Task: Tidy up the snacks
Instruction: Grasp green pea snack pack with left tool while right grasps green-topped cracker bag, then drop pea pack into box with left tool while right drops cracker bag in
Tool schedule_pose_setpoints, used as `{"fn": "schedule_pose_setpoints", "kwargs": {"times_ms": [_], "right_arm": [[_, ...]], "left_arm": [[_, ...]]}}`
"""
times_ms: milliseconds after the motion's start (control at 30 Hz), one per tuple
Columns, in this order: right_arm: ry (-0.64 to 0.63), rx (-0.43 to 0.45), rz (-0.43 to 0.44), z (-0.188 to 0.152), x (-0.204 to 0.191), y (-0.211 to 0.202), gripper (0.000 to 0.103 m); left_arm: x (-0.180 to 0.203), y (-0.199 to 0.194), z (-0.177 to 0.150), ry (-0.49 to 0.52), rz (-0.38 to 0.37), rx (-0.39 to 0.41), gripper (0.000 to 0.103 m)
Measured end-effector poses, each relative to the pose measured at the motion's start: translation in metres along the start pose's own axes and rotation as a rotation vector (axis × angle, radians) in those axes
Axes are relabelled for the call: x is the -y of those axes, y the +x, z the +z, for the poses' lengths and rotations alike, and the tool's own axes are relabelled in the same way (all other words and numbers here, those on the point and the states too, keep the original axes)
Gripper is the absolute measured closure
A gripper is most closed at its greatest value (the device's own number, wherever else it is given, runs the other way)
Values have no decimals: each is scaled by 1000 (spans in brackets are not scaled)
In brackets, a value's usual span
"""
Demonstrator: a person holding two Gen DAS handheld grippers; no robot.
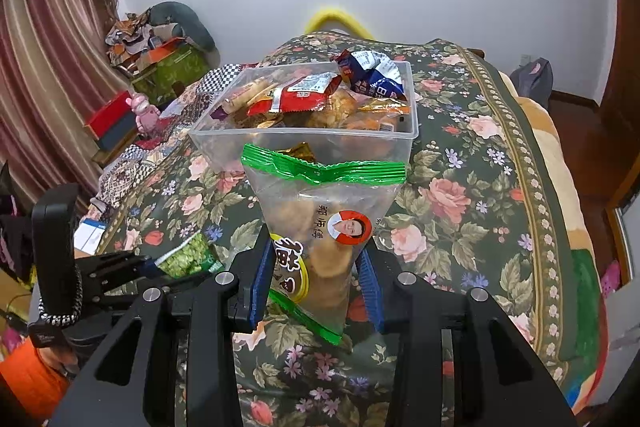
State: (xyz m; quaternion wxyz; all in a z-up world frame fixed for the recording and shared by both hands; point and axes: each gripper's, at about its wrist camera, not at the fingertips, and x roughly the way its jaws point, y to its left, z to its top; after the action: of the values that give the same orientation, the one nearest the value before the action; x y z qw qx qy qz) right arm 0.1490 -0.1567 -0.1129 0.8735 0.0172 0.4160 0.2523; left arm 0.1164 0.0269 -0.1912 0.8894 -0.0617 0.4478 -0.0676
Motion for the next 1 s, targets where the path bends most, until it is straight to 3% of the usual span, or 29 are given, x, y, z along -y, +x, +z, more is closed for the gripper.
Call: {"fn": "schedule_pose_setpoints", "kwargs": {"times_ms": [267,633,1000], "right_arm": [[-11,23,3,11,-2,2,67],[-12,85,-2,45,2,4,67],[-47,110,1,79,-6,30,67]], "left_arm": [[-9,-17,20,5,24,62,69],[-11,-33,81,7,10,171,69],[-22,-6,129,-12,30,190,69]]}}
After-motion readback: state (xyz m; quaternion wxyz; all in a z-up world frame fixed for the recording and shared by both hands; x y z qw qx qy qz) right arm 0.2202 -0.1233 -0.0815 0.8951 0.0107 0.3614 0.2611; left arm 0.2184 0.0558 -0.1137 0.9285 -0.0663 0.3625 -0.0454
